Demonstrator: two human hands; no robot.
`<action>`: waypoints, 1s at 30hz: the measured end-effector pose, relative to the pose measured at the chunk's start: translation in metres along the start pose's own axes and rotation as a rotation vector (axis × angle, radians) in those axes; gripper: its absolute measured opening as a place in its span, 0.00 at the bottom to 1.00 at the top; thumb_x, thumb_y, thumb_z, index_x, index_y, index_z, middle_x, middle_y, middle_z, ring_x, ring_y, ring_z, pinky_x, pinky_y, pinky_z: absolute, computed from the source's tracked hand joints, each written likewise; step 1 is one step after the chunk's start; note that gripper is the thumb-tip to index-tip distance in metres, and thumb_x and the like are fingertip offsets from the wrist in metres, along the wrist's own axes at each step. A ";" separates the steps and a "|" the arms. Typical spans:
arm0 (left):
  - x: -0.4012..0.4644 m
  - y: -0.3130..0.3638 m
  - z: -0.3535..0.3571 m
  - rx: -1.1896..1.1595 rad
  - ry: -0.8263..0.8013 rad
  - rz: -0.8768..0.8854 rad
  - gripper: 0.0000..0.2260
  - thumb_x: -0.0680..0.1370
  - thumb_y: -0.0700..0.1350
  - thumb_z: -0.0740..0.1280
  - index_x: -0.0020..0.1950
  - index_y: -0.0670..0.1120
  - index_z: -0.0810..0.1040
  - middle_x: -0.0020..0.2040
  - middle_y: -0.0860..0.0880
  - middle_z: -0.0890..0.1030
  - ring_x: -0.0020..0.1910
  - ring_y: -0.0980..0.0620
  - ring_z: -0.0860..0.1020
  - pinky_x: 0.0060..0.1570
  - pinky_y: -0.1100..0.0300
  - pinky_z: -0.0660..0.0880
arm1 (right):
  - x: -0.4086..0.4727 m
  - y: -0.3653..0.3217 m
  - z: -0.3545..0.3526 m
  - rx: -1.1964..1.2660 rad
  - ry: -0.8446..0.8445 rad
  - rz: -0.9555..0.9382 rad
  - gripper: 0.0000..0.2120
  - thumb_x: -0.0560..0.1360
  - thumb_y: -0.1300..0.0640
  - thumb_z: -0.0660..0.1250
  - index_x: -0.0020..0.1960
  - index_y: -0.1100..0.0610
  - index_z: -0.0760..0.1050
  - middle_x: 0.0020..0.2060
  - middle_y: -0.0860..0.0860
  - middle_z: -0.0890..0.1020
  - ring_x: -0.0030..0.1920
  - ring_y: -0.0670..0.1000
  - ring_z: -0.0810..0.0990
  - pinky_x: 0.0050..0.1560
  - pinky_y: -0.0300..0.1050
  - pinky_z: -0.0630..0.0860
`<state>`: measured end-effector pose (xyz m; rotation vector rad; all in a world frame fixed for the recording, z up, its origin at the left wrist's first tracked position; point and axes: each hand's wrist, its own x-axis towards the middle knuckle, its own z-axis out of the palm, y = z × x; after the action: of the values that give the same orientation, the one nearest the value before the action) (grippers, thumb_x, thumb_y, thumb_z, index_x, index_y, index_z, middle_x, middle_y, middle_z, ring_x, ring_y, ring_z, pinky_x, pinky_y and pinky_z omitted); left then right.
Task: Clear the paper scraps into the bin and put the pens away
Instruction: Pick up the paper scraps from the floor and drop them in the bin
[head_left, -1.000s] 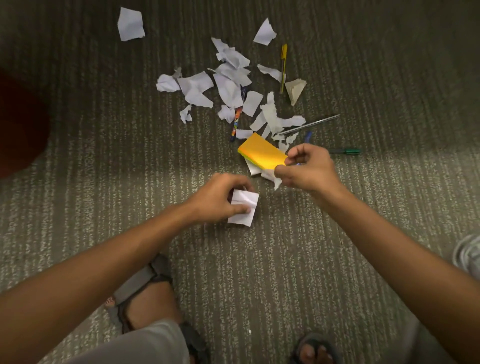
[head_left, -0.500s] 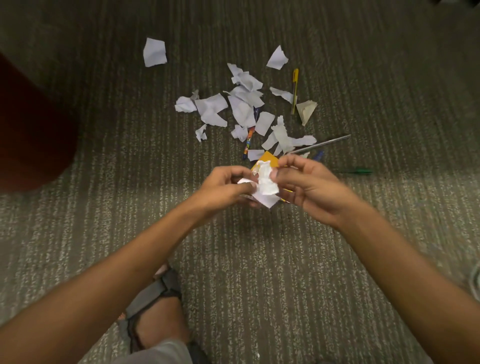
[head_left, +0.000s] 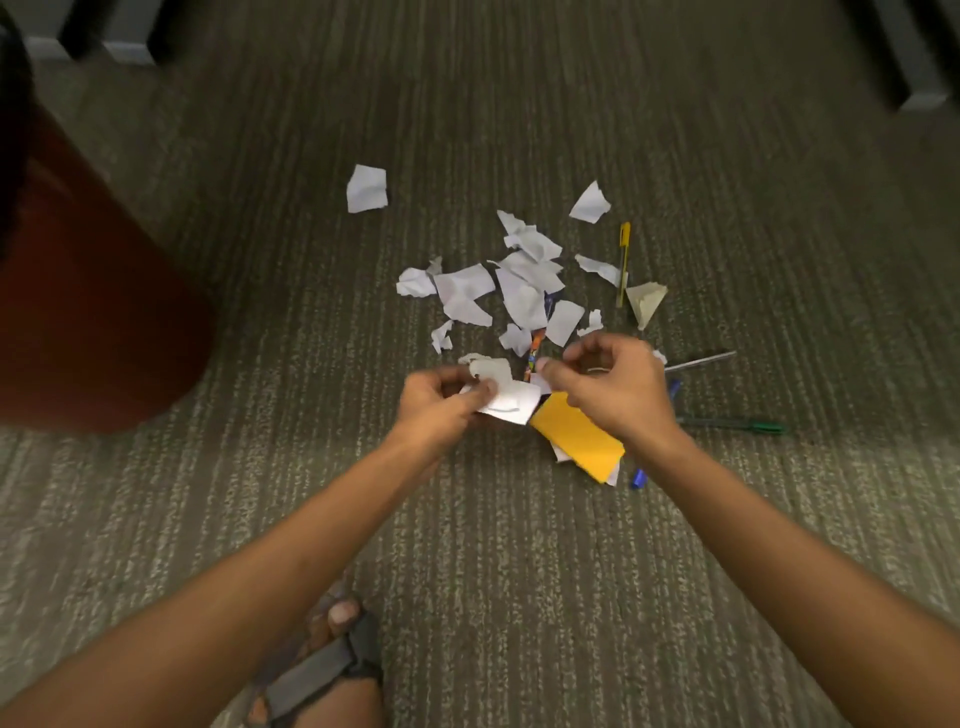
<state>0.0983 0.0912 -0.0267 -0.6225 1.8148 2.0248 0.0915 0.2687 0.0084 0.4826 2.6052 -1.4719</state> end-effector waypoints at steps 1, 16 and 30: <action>0.006 0.004 -0.006 0.048 0.036 0.019 0.04 0.74 0.35 0.71 0.48 0.41 0.80 0.48 0.40 0.83 0.48 0.43 0.81 0.52 0.46 0.78 | 0.015 -0.002 0.001 -0.034 0.046 -0.040 0.12 0.65 0.47 0.77 0.38 0.52 0.78 0.36 0.46 0.84 0.39 0.45 0.83 0.37 0.33 0.75; 0.099 0.081 -0.050 0.661 0.046 0.286 0.19 0.68 0.35 0.75 0.59 0.40 0.81 0.53 0.41 0.84 0.53 0.44 0.82 0.54 0.49 0.79 | 0.134 -0.034 0.042 -0.825 -0.303 -0.406 0.37 0.66 0.52 0.76 0.72 0.56 0.67 0.65 0.60 0.75 0.66 0.60 0.73 0.64 0.53 0.72; 0.119 0.083 -0.026 1.236 -0.048 0.453 0.07 0.71 0.38 0.73 0.48 0.42 0.86 0.53 0.42 0.84 0.52 0.44 0.81 0.52 0.55 0.77 | 0.122 -0.027 -0.002 0.013 0.047 -0.144 0.18 0.68 0.63 0.76 0.57 0.63 0.80 0.52 0.58 0.85 0.50 0.53 0.84 0.51 0.48 0.80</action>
<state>-0.0438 0.0524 -0.0237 0.2252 2.7898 0.6950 -0.0319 0.2844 0.0012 0.3416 2.7202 -1.5380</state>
